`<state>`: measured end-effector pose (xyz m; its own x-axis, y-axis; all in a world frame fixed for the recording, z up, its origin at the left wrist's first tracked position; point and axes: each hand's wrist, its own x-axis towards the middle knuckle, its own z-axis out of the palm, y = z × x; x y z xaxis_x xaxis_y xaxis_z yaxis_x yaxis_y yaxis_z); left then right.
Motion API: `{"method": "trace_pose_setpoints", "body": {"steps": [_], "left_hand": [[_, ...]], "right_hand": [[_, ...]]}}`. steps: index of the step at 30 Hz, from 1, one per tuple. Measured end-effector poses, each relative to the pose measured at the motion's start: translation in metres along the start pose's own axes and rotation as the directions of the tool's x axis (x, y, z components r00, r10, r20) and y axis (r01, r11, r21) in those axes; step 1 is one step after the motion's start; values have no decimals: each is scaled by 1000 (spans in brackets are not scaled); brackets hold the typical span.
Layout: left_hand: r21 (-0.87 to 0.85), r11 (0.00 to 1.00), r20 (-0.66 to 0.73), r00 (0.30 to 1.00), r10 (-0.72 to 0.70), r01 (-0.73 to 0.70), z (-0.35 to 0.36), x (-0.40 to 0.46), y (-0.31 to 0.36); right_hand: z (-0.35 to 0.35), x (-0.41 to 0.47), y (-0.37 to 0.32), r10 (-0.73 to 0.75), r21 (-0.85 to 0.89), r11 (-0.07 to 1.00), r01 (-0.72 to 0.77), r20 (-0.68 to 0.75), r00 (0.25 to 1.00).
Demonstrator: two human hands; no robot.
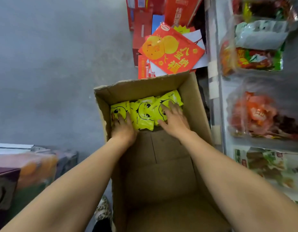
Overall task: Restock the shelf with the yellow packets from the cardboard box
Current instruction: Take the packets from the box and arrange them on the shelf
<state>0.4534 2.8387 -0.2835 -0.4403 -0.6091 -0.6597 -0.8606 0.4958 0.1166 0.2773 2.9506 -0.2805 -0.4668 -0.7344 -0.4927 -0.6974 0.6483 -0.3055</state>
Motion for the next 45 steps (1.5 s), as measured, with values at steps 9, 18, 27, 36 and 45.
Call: {"method": "trace_pose_setpoints", "body": {"steps": [9, 18, 27, 36, 45], "left_hand": [[117, 993, -205, 978, 23, 1, 20, -6, 7], [16, 998, -170, 984, -56, 60, 9, 3, 16], [263, 965, -225, 971, 81, -19, -5, 11, 7], [668, 700, -24, 933, 358, -252, -26, 13, 19], [127, 980, 115, 984, 137, -151, -34, 6, 20]], "right_hand": [[28, 20, 7, 4, 74, 997, 7, -150, 989], [34, 26, 4, -79, 271, 958, 96, -72, 994], [31, 16, -9, 216, 211, 965, -159, -283, 935], [17, 25, 2, -142, -295, 952, 87, -171, 975], [4, 39, -1, -136, -409, 908, 92, -79, 987]]}}
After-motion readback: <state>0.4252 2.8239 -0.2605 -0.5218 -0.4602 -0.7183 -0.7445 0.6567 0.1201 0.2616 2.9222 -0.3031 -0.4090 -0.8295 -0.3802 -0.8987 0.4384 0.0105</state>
